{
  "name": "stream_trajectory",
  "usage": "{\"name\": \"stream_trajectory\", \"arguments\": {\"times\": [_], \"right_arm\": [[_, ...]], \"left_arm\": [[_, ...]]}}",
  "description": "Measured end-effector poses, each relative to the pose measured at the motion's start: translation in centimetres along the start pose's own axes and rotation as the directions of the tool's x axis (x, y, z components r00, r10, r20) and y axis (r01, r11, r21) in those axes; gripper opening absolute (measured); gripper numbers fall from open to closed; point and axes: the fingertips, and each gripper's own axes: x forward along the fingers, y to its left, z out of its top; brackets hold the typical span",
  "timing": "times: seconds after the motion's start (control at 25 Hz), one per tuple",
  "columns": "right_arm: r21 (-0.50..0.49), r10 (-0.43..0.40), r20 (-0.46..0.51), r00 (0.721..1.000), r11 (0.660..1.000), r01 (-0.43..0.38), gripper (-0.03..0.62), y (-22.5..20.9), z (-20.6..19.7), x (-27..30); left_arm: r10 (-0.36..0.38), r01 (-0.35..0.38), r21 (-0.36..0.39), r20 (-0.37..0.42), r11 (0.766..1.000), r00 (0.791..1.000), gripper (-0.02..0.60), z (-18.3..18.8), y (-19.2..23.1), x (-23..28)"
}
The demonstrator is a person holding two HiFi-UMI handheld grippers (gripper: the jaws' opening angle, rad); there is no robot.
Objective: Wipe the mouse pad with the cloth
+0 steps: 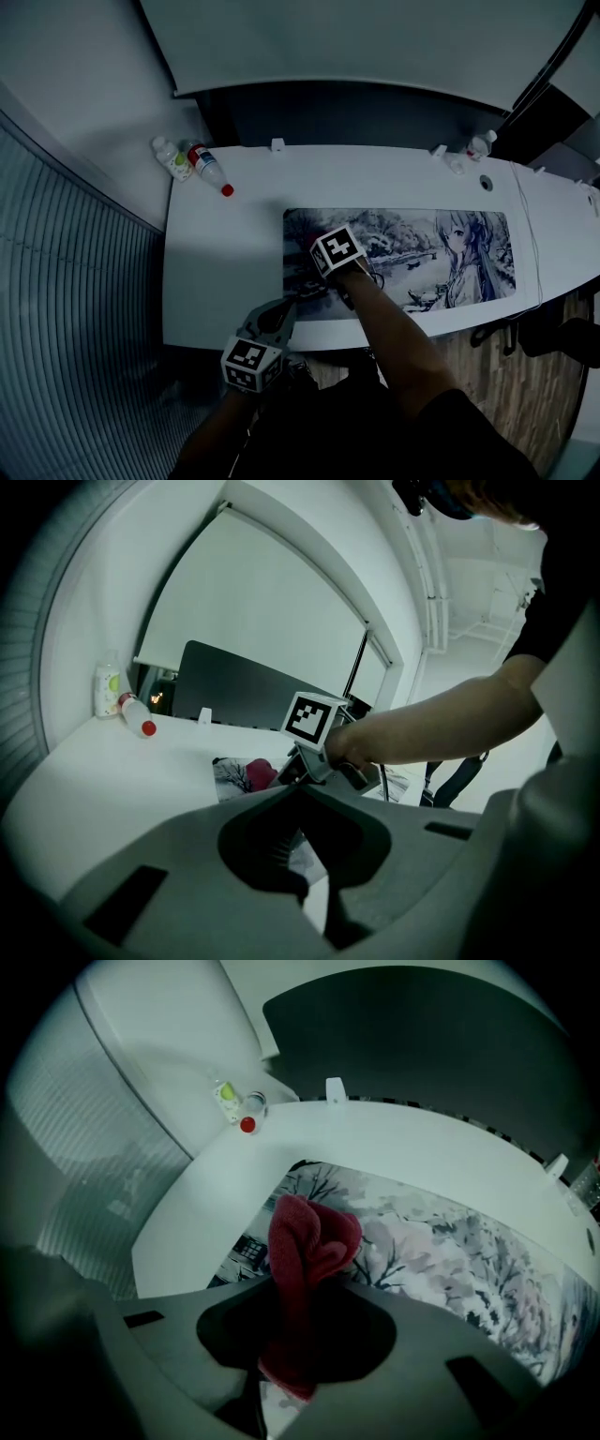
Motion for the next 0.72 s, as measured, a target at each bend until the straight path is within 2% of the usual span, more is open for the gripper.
{"name": "stream_trajectory", "arguments": {"times": [0.12,0.36,0.72], "right_arm": [[-0.006,-0.008,0.014,1.000,1.000,0.008,0.109,0.5,0.3,0.3],[0.053,0.001,0.054,0.999,0.999,-0.004,0.109,0.4,0.1,0.0],[0.028,0.015,0.134,0.991,0.999,-0.019,0.109,1.5,1.0,-1.5]], "left_arm": [[0.002,-0.002,0.000,0.000,1.000,1.000,0.006,-0.3,0.6,-0.5],[-0.007,0.007,-0.007,-0.009,1.000,1.000,0.006,-1.0,0.6,-0.8],[-0.030,0.030,0.012,-0.016,0.999,0.999,0.006,-1.0,-0.1,-1.3]]}}
